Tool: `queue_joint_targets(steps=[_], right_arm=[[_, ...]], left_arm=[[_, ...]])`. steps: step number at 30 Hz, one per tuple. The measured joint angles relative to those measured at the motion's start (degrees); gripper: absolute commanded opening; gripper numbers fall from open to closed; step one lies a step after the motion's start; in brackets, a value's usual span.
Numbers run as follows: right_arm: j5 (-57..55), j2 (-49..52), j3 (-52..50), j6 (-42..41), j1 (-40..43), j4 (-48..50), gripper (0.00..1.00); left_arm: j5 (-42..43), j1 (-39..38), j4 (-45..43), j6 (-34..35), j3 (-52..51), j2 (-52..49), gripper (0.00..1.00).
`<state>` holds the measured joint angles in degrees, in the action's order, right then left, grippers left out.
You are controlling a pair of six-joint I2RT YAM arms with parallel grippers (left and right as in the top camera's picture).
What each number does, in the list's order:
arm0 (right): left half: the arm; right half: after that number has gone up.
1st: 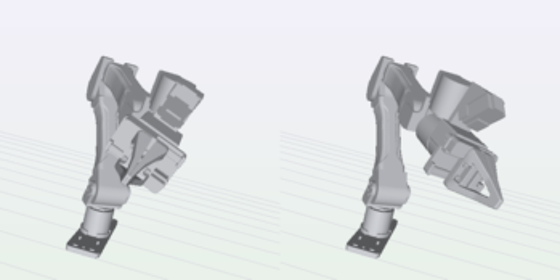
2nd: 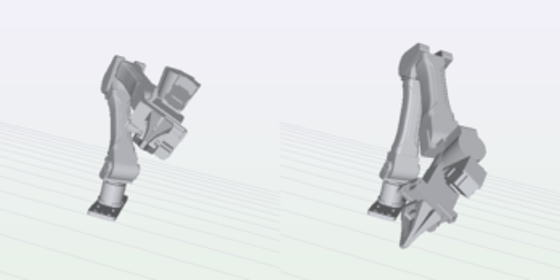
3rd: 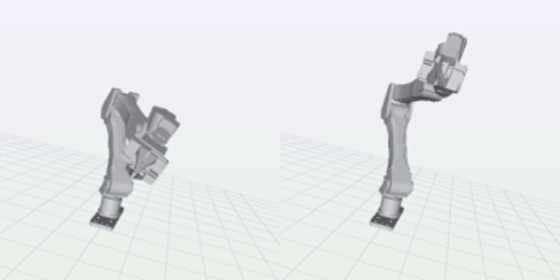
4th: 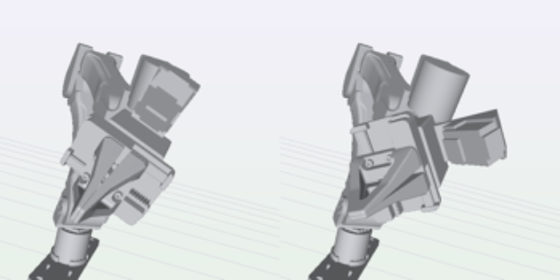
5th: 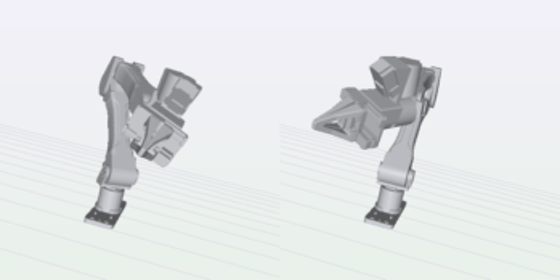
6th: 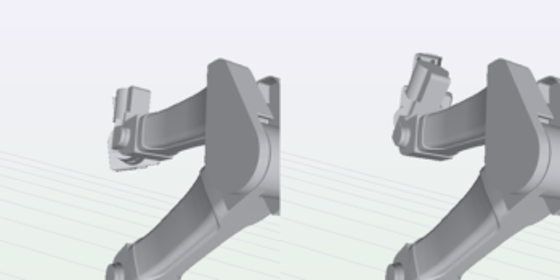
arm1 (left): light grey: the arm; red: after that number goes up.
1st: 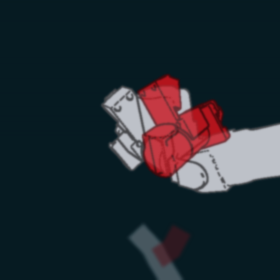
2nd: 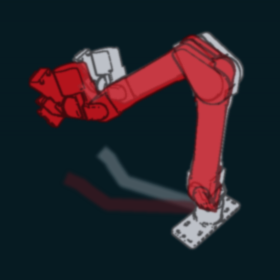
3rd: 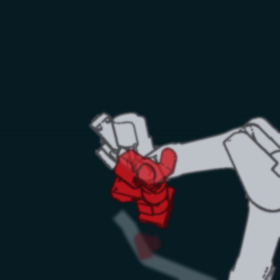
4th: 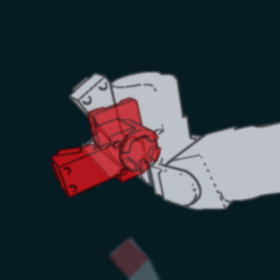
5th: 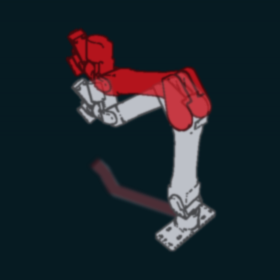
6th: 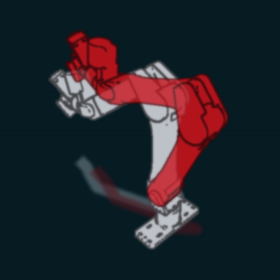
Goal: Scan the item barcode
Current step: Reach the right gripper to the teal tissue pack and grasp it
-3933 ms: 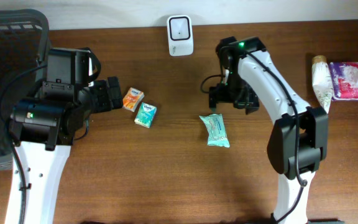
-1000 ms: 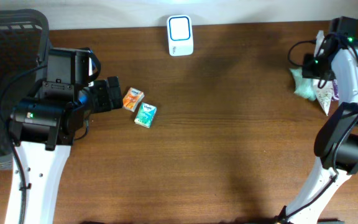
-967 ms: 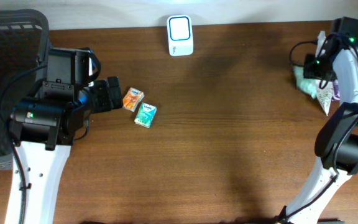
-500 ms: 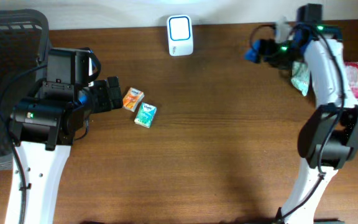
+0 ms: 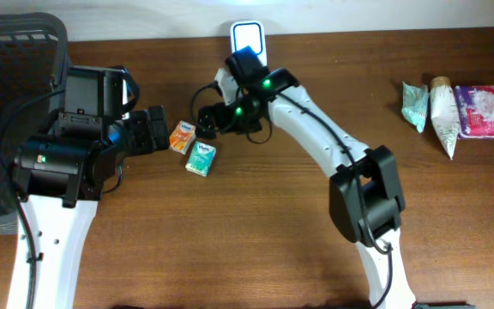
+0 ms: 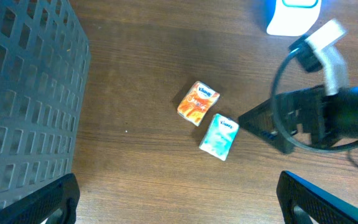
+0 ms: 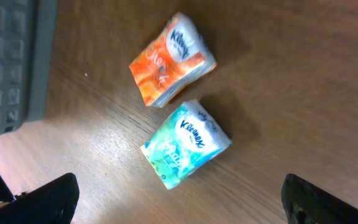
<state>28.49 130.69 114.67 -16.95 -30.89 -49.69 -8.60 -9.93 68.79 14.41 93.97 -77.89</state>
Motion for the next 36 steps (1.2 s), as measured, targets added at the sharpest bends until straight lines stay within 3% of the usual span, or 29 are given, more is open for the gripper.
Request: queue_joint_targets(steps=[2, 8, 15, 22, 26, 28, 36], right_arm=[[-0.2, 1.6, 0.0, -2.7, -1.4, 1.2, 0.66], [-0.9, 7.0, 0.0, -12.4, -3.2, 2.2, 0.60], [-16.2, 7.5, 0.3, -16.3, -3.6, -7.7, 0.58], [-28.5, 3.4, 0.0, -15.9, 3.8, -18.5, 0.61], [-23.4, -3.4, 0.0, -9.7, 3.5, -16.9, 0.61], [-21.9, -3.3, 0.0, -7.6, 3.4, -16.5, 0.53], [-12.5, 2.9, -0.2, -2.9, 3.5, -13.0, 0.53]], left_arm=[[0.0, 0.0, 0.0, 0.0, 0.0, 0.0, 0.99], [0.0, 0.0, 0.0, 0.0, 0.0, 0.0, 0.99], [0.0, 0.0, 0.0, 0.0, 0.0, 0.0, 0.99], [0.0, 0.0, 0.0, 0.0, 0.0, 0.0, 0.99], [0.0, 0.0, 0.0, 0.0, 0.0, 0.0, 0.99], [0.0, 0.0, 0.0, 0.0, 0.0, 0.0, 0.99], [0.0, 0.0, 0.0, 0.0, 0.0, 0.0, 0.99]])
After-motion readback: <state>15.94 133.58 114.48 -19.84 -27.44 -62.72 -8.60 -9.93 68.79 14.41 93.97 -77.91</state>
